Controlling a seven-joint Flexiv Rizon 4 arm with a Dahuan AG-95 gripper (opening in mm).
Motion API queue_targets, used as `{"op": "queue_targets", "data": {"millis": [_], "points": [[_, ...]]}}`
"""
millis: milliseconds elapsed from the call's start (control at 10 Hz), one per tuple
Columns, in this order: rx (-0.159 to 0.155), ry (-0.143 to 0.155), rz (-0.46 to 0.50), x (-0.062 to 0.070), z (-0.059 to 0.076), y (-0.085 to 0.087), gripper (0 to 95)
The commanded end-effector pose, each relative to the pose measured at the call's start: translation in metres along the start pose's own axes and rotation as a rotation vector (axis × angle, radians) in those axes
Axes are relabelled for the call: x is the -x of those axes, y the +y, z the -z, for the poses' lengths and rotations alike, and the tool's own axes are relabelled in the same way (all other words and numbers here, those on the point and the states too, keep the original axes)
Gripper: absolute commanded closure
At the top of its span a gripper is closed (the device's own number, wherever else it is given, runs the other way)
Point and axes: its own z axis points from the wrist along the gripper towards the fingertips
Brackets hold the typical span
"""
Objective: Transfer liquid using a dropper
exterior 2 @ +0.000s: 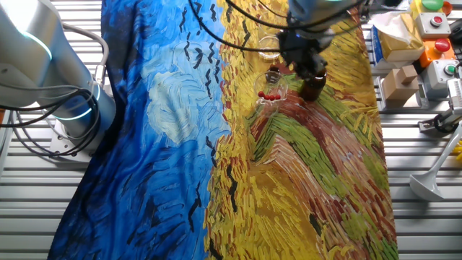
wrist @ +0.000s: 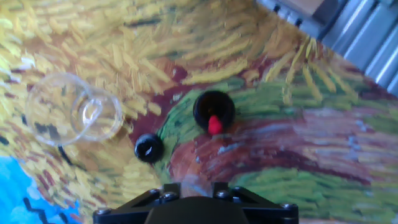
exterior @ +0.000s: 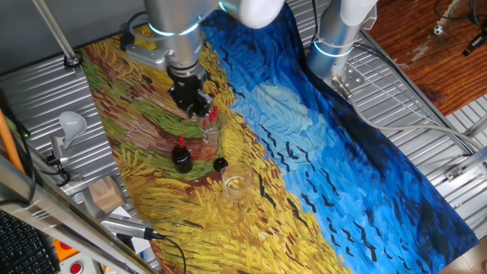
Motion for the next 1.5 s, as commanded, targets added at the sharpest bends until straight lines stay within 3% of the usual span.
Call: {"op": "queue_targets", "data": {"millis": [100,200,300,1500], "points": [[-0.009,0.010,-0.029,0.011,0.001,-0.002,76.0],[-0.011,0.004,-0.036,0.013,0.000,-0.003,76.0],[-0.015,-0.010,-0.042,0.016,-0.003,-0.005,57.0],[-0.009,-0.016,-0.048,0.026,-0.019,-0.012,57.0]]}}
